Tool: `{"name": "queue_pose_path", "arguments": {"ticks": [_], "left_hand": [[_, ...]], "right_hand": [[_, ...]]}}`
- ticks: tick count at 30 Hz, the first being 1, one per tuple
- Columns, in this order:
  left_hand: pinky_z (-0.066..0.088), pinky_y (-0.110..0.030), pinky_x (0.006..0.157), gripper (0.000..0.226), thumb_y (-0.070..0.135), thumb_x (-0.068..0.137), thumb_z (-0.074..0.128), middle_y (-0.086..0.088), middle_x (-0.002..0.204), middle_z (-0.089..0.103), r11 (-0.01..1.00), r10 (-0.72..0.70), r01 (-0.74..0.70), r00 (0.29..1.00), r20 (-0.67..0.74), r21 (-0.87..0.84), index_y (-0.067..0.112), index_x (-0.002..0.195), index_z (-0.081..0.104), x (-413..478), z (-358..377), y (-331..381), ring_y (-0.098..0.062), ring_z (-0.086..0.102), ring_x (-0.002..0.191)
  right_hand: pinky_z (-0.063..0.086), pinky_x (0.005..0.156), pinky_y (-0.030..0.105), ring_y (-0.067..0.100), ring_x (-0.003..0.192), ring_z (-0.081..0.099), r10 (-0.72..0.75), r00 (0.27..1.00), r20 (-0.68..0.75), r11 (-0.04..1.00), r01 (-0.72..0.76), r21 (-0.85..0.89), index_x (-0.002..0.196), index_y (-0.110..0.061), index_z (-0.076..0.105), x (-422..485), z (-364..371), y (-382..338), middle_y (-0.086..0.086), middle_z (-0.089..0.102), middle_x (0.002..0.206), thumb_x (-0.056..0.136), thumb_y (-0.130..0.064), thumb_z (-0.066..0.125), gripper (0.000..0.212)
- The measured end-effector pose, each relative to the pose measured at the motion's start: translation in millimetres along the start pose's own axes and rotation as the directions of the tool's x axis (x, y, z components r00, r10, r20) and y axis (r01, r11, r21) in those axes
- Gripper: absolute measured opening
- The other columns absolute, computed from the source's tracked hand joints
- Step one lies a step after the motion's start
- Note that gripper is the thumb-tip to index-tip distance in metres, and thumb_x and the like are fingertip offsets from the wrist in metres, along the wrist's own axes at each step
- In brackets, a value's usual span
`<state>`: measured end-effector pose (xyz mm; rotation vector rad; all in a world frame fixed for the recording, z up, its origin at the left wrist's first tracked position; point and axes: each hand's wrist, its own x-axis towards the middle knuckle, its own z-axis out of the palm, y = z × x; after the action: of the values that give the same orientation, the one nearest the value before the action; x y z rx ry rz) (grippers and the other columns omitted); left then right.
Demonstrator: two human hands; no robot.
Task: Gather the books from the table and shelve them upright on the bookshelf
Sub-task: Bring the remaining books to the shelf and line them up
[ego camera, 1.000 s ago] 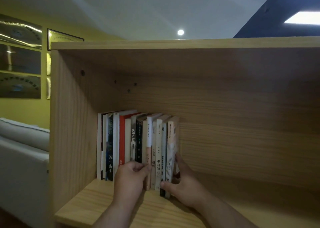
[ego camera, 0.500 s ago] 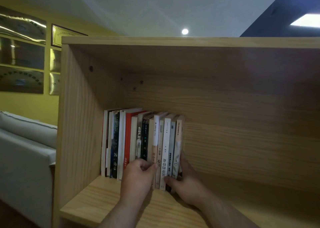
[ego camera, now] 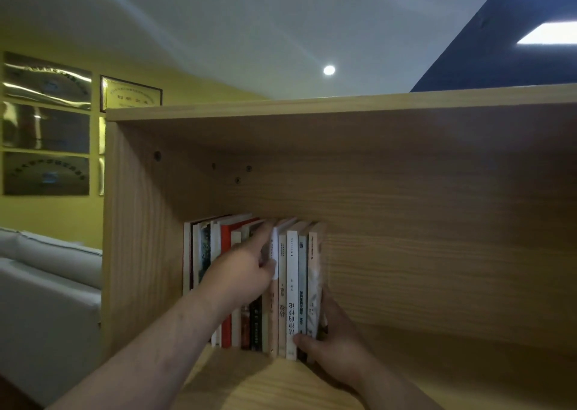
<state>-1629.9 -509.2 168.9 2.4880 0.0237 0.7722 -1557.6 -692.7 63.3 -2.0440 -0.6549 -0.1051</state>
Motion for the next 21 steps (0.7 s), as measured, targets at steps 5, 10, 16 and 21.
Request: {"name": "queue_pose_path", "arguments": {"ticks": [5,10,16,21], "left_hand": [[0.047,-0.027,0.051,0.066,0.038,0.096,0.058,0.003,0.072,0.059,0.997,0.023,-0.021,0.999,-0.026,0.072,0.046,0.149,0.021,5.6,-4.8,3.1,-0.012,0.061,0.065],[0.048,-0.025,0.060,0.074,0.026,0.094,0.065,0.003,0.070,0.058,0.976,-0.020,0.005,0.998,-0.065,-0.216,0.042,0.153,0.022,7.7,9.6,-2.8,-0.009,0.060,0.065],[0.055,-0.031,0.079,0.051,0.043,0.095,0.060,0.022,0.094,0.057,0.997,-0.058,0.056,0.998,-0.037,-0.044,0.049,0.141,0.039,1.6,2.3,-0.1,-0.009,0.059,0.087],[0.052,-0.031,0.089,0.054,0.034,0.092,0.066,0.007,0.132,0.055,0.997,0.077,-0.071,0.961,-0.265,0.033,0.037,0.141,0.044,-14.5,8.7,2.2,-0.017,0.060,0.111]], "right_hand": [[0.050,0.096,0.019,-0.005,0.117,0.054,0.021,0.999,0.024,0.999,-0.022,0.024,0.153,-0.055,0.008,1.7,-2.5,-1.5,-0.031,0.051,0.129,0.076,-0.039,0.081,0.107],[0.049,0.105,0.025,0.000,0.126,0.053,0.023,0.999,0.023,1.000,-0.023,0.009,0.157,-0.049,0.005,2.6,-1.8,0.5,-0.023,0.049,0.144,0.073,-0.045,0.080,0.112],[0.050,0.106,0.032,0.004,0.125,0.056,0.033,0.999,0.011,0.999,-0.033,-0.024,0.154,-0.053,0.006,4.1,-0.2,4.8,-0.022,0.051,0.143,0.070,-0.050,0.078,0.111],[0.052,0.104,0.030,0.000,0.120,0.058,0.043,0.999,0.020,0.999,-0.043,0.006,0.151,-0.054,0.016,5.2,0.2,4.9,-0.022,0.055,0.138,0.069,-0.046,0.080,0.104]]}}
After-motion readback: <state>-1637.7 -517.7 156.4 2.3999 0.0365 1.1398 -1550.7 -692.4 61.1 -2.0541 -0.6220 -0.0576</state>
